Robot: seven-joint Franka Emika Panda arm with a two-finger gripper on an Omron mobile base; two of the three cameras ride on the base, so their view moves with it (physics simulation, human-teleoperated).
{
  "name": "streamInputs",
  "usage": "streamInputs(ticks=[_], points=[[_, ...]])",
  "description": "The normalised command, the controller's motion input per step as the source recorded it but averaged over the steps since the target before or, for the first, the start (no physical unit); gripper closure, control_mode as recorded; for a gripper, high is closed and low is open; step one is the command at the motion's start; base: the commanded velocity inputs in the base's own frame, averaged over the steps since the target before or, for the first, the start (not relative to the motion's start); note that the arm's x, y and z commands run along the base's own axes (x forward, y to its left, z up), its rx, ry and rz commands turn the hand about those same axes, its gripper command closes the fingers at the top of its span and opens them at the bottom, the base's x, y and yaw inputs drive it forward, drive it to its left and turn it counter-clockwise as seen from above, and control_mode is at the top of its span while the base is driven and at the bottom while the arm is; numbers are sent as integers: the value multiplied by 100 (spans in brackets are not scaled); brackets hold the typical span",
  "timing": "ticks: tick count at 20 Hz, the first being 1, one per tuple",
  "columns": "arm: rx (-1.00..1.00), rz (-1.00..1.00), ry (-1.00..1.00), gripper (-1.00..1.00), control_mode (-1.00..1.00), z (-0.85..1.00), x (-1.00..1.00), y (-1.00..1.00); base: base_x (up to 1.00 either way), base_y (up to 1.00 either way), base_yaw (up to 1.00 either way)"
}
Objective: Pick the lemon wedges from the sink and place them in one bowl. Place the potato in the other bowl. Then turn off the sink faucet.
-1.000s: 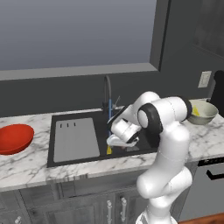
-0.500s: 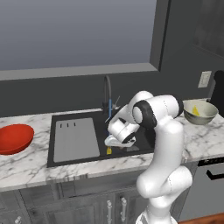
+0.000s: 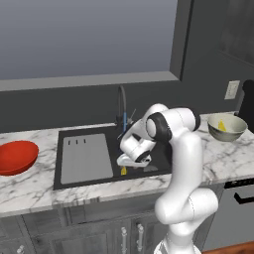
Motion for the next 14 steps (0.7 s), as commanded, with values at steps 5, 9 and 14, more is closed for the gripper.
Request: streamInputs(ticks=[5, 9, 14], points=[[0, 0, 0, -100, -100, -21, 18, 10, 0, 0, 0], [0, 0, 0, -100, -100, -15, 28, 3, 0, 0, 0], [0, 0, 0, -100, -100, -18, 25, 5, 0, 0, 0]])
